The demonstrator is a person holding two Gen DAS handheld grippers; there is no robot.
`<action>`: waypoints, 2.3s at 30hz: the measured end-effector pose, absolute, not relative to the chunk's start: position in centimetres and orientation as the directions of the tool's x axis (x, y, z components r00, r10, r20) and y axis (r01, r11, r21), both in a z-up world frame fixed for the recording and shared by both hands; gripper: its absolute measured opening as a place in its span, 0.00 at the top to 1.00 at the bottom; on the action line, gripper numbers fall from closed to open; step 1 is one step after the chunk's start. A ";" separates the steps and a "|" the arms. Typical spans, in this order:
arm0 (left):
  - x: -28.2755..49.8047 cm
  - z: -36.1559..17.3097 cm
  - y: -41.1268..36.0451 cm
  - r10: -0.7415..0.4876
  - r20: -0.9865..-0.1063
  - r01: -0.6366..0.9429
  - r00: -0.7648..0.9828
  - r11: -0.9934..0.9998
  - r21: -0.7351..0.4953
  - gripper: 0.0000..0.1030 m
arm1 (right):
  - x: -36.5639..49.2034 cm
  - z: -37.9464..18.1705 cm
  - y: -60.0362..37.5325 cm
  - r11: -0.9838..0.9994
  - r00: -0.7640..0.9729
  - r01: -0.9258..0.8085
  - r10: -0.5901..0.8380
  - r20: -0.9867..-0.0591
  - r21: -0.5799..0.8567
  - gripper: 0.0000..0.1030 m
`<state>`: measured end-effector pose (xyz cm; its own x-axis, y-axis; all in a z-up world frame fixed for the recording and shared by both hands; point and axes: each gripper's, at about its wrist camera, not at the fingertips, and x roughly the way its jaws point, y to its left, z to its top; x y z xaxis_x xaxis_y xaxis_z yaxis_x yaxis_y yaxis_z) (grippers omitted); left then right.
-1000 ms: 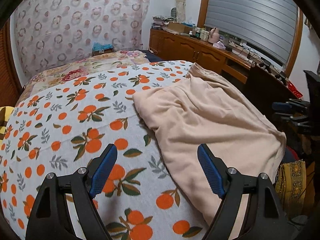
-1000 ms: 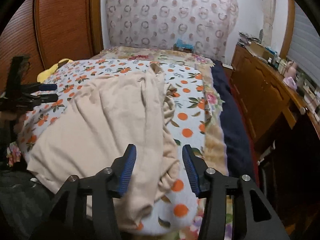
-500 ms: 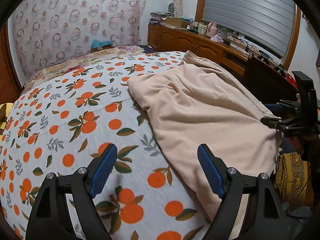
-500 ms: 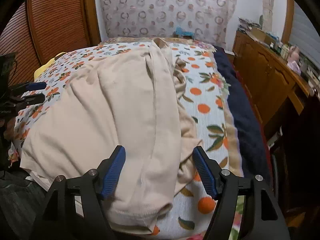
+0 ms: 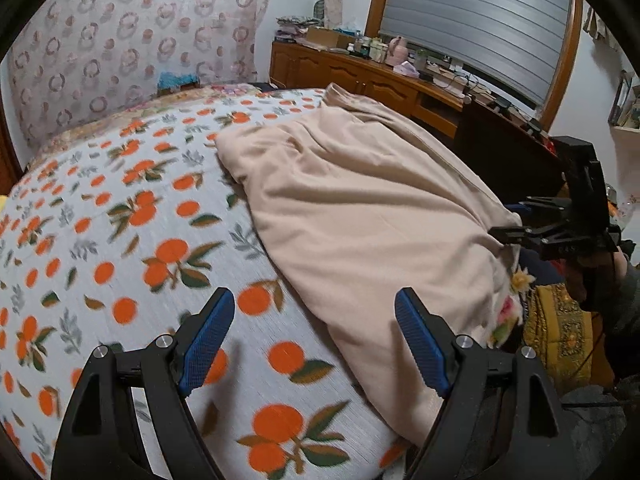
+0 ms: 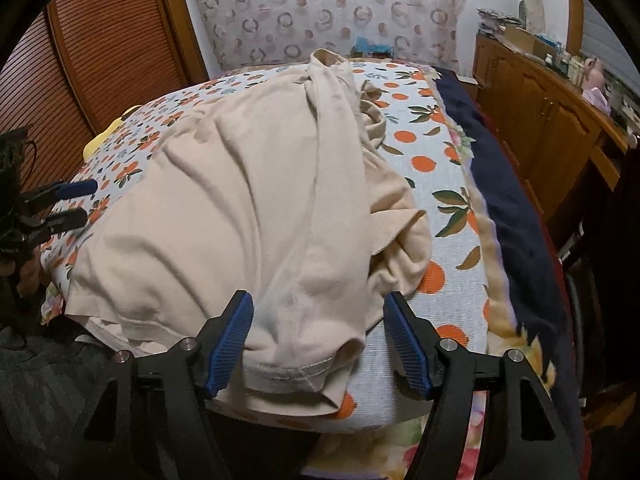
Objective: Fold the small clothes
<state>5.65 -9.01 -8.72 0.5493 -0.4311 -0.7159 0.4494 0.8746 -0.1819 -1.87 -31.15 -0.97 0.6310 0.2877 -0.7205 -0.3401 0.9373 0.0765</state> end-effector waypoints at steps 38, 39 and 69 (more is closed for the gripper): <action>11.8 -1.4 -9.3 -0.525 -0.575 0.496 0.627 0.839 -0.224 0.92 | 2.0 8.3 -29.1 0.900 0.797 -0.428 0.416 -0.438 0.077 0.87; 13.0 -1.3 -9.1 -0.515 -0.576 0.481 0.635 0.847 -0.227 0.92 | 3.2 8.6 -29.0 0.905 0.801 -0.419 0.406 -0.441 0.072 0.87; 17.3 -8.4 -6.0 -0.421 -0.740 0.450 0.524 0.875 -0.178 0.22 | 11.8 5.6 -24.4 0.861 0.706 -0.505 0.375 -0.601 -0.056 0.50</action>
